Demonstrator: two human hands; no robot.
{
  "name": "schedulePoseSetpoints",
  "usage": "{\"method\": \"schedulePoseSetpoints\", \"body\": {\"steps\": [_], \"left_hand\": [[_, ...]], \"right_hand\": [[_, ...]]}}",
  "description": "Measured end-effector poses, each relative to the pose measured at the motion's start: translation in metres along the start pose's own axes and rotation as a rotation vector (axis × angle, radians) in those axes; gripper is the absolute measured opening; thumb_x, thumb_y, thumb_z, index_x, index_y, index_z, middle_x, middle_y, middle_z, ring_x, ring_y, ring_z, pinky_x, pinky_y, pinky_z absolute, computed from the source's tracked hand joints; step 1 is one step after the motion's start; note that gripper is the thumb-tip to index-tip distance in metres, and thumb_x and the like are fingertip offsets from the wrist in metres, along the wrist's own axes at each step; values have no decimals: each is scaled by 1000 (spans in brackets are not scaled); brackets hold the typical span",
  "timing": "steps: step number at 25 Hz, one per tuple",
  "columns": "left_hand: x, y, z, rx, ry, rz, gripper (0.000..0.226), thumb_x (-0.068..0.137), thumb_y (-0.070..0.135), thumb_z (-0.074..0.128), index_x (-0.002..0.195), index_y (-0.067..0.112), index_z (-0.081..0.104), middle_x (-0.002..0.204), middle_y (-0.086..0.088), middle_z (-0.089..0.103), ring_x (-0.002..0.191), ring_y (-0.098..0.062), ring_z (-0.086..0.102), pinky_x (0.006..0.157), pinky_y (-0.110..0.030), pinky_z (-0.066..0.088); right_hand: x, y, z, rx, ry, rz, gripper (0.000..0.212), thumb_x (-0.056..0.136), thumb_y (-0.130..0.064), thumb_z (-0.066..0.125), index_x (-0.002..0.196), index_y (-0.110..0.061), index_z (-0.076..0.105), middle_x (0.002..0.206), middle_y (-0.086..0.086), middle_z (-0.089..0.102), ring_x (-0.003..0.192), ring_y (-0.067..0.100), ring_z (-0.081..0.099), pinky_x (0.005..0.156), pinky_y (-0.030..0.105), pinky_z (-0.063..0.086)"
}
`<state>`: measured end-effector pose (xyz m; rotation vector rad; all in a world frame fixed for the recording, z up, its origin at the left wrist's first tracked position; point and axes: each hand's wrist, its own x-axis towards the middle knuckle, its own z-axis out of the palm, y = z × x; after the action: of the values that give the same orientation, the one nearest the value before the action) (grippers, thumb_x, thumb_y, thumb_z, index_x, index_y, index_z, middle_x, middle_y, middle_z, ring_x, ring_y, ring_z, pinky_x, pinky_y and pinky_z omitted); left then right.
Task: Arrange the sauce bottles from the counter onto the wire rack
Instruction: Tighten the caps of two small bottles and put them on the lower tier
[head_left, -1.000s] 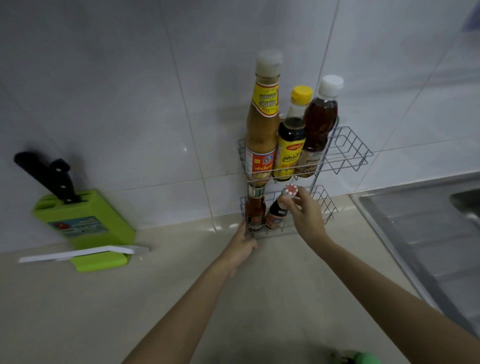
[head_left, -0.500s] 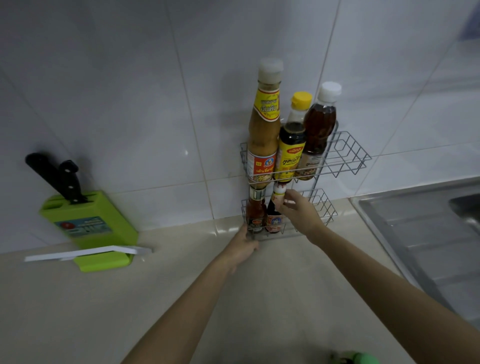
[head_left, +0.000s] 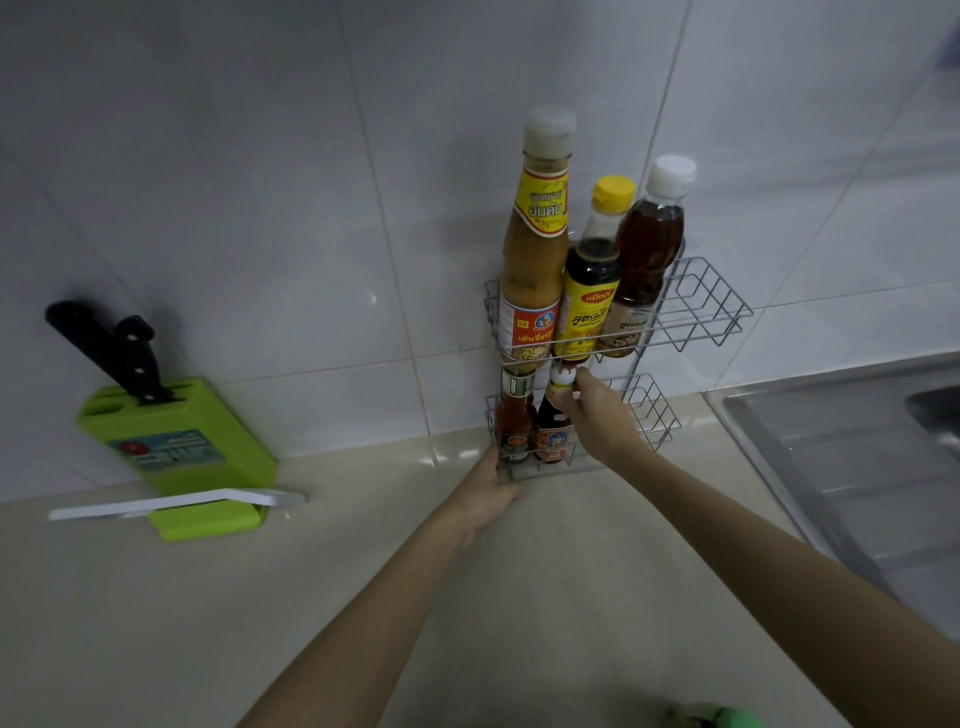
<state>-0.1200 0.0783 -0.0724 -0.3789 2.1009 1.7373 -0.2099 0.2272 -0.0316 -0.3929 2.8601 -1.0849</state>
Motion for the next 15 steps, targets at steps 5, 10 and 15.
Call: {"method": "schedulePoseSetpoints", "body": {"steps": [5, 10, 15], "left_hand": [[0, -4, -1, 16, -9, -1, 82, 87, -7, 46, 155, 23, 10, 158, 1, 28, 144, -16, 28, 111, -27, 32], [-16, -6, 0, 111, -36, -18, 83, 88, -3, 46, 154, 22, 3, 160, 0, 21, 146, -17, 23, 100, -17, 27], [-76, -50, 15, 431, -121, 53, 74, 88, -4, 53, 152, 8, 20, 161, -7, 21, 147, -19, 26, 118, -31, 28]], "right_hand": [[0, 3, -1, -3, -13, -16, 29, 99, -24, 46, 108, 3, 52, 110, 22, 65, 102, 38, 61, 75, 41, 48], [-21, 3, -1, 49, 33, 86, 59, 97, -39, 49, 139, 0, 37, 141, 19, 47, 129, 32, 47, 102, 46, 43], [-70, 8, -23, -56, -111, -90, 38, 94, -33, 56, 120, -5, 57, 121, 12, 63, 113, 25, 58, 91, 32, 46]]}}
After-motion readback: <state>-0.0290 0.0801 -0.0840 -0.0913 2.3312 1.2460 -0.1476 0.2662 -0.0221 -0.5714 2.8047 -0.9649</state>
